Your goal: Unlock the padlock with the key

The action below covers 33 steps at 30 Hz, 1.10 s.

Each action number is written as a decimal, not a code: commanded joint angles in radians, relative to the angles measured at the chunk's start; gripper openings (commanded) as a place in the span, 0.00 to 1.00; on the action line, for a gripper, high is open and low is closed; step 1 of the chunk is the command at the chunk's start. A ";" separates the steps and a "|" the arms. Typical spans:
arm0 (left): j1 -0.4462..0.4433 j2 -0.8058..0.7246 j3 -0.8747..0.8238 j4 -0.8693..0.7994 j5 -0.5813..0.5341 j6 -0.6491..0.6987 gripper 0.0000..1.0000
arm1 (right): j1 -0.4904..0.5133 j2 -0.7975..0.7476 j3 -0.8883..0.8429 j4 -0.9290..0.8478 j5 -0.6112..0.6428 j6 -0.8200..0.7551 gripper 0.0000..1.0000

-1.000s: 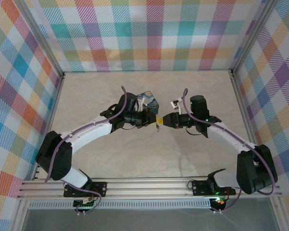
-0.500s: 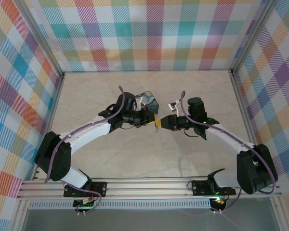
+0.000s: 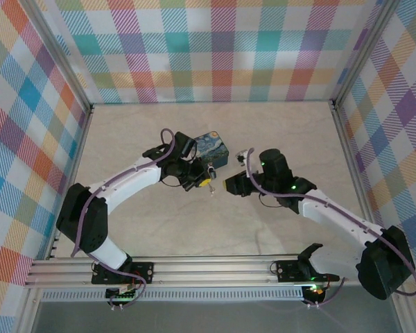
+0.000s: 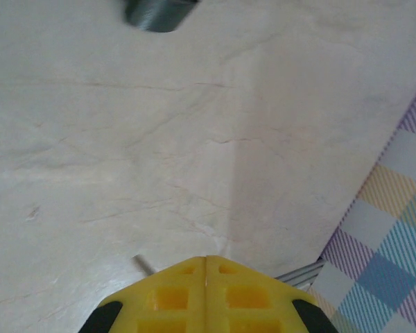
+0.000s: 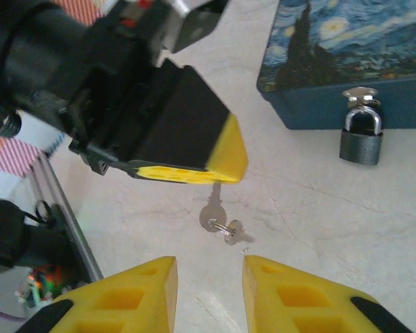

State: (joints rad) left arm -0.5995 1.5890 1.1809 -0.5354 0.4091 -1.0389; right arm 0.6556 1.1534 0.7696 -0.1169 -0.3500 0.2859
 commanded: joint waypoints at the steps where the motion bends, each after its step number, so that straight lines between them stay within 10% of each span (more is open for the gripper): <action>1: 0.012 0.008 0.028 -0.067 -0.006 -0.088 0.00 | 0.064 0.029 0.034 0.016 0.138 -0.105 0.30; 10: 0.023 0.000 0.024 -0.053 0.006 -0.104 0.00 | 0.129 0.145 0.089 0.011 0.199 -0.094 0.33; 19: 0.035 -0.138 -0.109 0.313 0.043 0.309 0.00 | -0.070 0.136 -0.011 0.258 -0.195 0.303 0.43; 33: 0.118 -0.200 -0.253 0.629 0.222 0.229 0.00 | -0.095 0.241 -0.090 0.626 -0.277 0.629 0.40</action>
State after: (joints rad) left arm -0.5011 1.4303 0.9474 -0.0231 0.5861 -0.7792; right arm 0.5640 1.3865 0.6891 0.3843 -0.6212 0.8284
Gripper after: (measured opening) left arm 0.049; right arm 0.406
